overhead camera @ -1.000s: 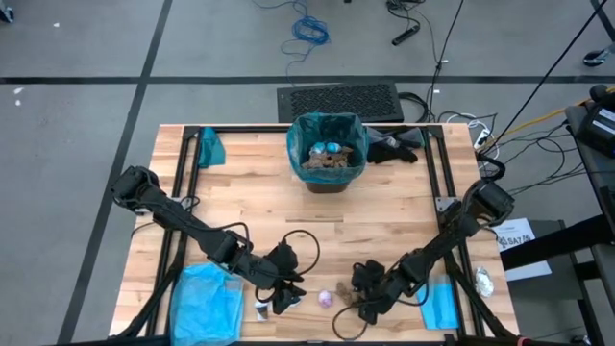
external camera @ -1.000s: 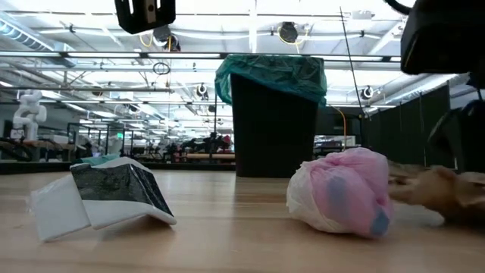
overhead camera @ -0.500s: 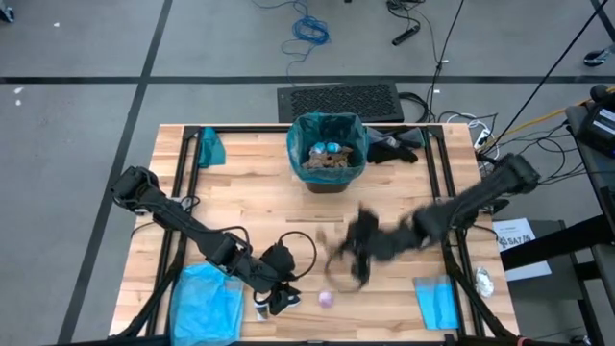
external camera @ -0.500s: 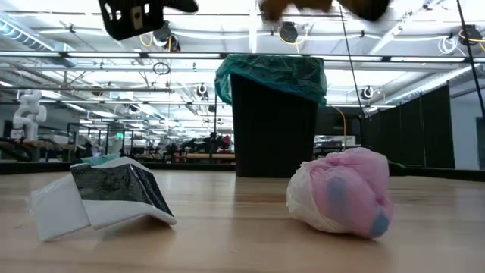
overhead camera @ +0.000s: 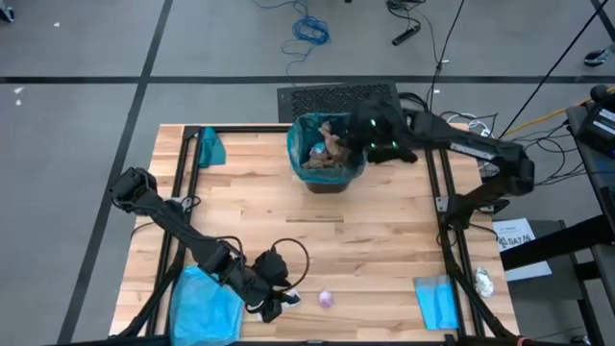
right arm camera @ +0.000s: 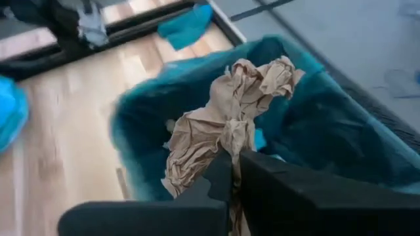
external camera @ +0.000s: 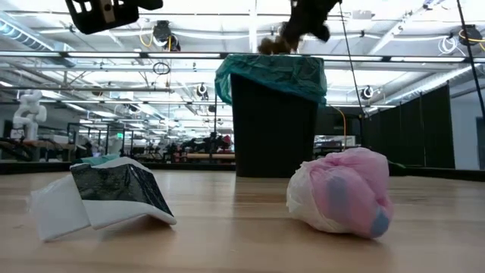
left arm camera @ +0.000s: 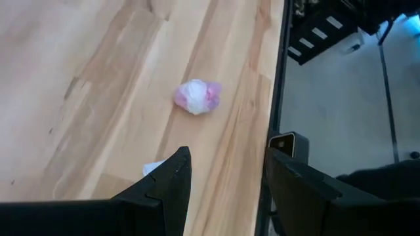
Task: Place trash/remove bag and relplace
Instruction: Put the brown napkin into the blue trash bag inside the black trash bin, then put the pink plastic into the blue trash bag inside the black trash bin
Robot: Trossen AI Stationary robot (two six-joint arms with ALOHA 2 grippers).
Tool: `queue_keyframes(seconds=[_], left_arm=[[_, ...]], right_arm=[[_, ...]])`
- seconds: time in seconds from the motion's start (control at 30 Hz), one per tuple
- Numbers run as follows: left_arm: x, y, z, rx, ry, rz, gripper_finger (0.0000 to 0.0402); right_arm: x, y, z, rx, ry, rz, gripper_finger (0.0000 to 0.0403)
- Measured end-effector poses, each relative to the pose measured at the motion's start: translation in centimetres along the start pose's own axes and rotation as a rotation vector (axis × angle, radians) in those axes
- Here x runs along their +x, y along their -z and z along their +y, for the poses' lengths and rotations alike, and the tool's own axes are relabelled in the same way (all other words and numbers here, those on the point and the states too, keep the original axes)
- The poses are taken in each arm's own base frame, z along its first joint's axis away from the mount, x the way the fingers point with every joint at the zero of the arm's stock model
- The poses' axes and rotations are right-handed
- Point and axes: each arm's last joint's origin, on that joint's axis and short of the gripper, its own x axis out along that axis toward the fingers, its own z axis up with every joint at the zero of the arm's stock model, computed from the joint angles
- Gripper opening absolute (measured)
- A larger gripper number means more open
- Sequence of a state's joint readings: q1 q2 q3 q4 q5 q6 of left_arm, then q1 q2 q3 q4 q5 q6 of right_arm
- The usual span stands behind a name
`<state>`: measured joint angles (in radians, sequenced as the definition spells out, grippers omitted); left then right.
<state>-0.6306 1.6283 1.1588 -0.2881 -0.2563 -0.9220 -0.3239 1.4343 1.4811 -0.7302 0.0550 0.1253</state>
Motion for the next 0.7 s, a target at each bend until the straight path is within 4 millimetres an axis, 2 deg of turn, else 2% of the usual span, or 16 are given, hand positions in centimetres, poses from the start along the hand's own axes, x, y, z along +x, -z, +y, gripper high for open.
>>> queue_keyframes(seconds=[0.1, 0.2, 0.3, 0.4, 0.5, 0.57, 0.7], left_arm=[[-0.1, 0.2, 0.0, -0.007, -0.015, 0.006, 0.0189], [-0.1, 0.4, -0.1, -0.004, -0.012, 0.008, 0.0189], [-0.2, 0.7, -0.1, -0.017, -0.021, 0.02, 0.0189], [-0.2, 1.0, -0.1, -0.011, -0.03, 0.032, 0.0189], [-0.3, 1.1, -0.3, -0.007, -0.027, 0.035, 0.0189], [-0.3, 1.3, -0.5, -0.004, -0.014, 0.035, 0.0189], [-0.2, 1.9, -0.9, 0.007, -0.004, 0.047, 0.0189]], right_arm=[[1.7, -0.3, -1.7, -0.018, -0.125, 0.015, 0.0048], [2.8, -0.7, -2.7, 0.021, -0.282, -0.004, 0.0101], [3.0, -1.2, -3.1, 0.056, -0.359, -0.033, 0.0158], [3.1, -1.1, -3.6, 0.086, -0.354, -0.022, 0.0208], [2.5, -1.1, -3.8, 0.141, -0.409, -0.013, 0.0238], [1.7, -0.9, -2.2, 0.128, -0.476, 0.008, 0.0244], [-0.3, 1.2, 4.6, -0.05, -0.501, 0.136, 0.0232]])
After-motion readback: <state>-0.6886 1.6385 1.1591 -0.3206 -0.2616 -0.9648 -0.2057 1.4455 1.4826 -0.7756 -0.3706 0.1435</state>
